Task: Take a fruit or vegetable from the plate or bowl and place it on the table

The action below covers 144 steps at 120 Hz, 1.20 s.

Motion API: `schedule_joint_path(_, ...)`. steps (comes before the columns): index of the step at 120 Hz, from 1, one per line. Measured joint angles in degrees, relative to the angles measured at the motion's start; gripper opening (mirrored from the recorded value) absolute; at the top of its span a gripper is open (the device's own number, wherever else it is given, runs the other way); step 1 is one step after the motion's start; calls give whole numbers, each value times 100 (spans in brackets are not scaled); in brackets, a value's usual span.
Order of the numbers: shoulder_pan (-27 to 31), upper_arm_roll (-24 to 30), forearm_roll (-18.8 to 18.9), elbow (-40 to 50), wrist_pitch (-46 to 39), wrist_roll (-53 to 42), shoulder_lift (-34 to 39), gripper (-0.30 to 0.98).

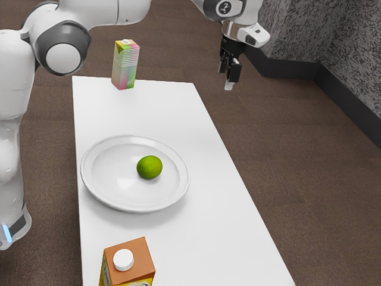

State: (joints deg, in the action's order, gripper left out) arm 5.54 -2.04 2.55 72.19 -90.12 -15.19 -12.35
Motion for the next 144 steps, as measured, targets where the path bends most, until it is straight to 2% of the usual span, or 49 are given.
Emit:
schedule_joint_path(34,-6,-11,-12,44,-2,-232,65,69)
schedule_joint_path(42,8,143,-4,717,-2,-250,788,69)
schedule_joint_path(51,196,681,-13,2086,-34,-150,2067,69)
schedule_joint_path(55,93,952,-15,2558,-47,-100,2536,69)
schedule_joint_path(64,-56,1546,-8,3322,-135,24,3037,68)
schedule_joint_path(79,-82,2316,-170,4158,-485,256,3138,69)
schedule_joint_path(89,-73,2529,-205,4300,-726,399,3003,69)
schedule_joint_path(120,-10,2550,-205,4698,-1403,742,2562,69)
schedule_joint_path(144,-10,2274,-314,5539,-1703,931,3274,69)
